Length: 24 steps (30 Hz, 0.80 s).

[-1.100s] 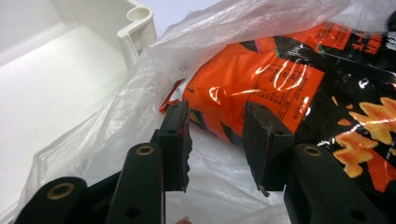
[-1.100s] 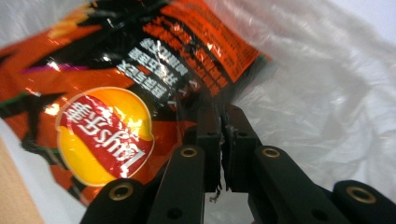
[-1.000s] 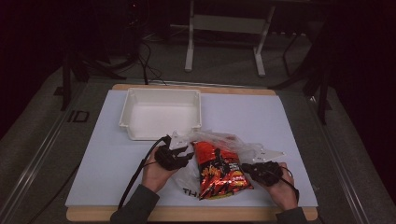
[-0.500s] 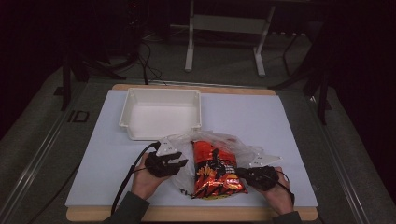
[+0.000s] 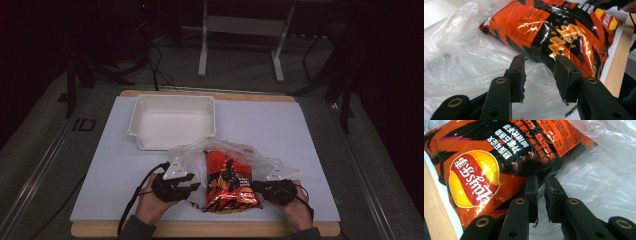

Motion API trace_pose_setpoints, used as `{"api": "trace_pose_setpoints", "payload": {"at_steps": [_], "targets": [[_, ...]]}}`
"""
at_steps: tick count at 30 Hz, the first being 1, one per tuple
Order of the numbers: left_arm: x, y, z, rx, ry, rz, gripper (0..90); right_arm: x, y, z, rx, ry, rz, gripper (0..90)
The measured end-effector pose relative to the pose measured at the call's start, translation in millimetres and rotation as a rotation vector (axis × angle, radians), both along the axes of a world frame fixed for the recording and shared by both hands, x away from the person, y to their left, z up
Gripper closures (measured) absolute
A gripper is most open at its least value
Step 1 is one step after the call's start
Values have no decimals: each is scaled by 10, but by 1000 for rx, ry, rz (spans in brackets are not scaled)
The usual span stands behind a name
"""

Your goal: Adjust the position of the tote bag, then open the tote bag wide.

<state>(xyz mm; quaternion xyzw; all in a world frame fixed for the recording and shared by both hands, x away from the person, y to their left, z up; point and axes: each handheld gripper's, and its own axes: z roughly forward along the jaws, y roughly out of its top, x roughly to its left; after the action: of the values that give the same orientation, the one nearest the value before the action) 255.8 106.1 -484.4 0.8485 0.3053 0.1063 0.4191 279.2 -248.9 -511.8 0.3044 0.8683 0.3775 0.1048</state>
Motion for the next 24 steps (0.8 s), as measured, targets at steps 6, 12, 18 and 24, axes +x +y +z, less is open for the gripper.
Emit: {"api": "trace_pose_setpoints", "payload": {"at_steps": [6, 12, 18, 24], "targets": [[-37, 9, -59, 17, 16, -7, 638, 2, -4, -7, 1, 3, -6, 802], [-153, -80, -118, 37, 21, -54, 629, 2, -3, -14, -3, 4, -6, 802], [-261, -131, -109, 28, 29, -105, 607, 3, -9, -16, -1, 2, -4, 800], [-293, -161, -110, 28, 34, -122, 587, 1, -4, -15, -1, 3, -7, 799]]}}
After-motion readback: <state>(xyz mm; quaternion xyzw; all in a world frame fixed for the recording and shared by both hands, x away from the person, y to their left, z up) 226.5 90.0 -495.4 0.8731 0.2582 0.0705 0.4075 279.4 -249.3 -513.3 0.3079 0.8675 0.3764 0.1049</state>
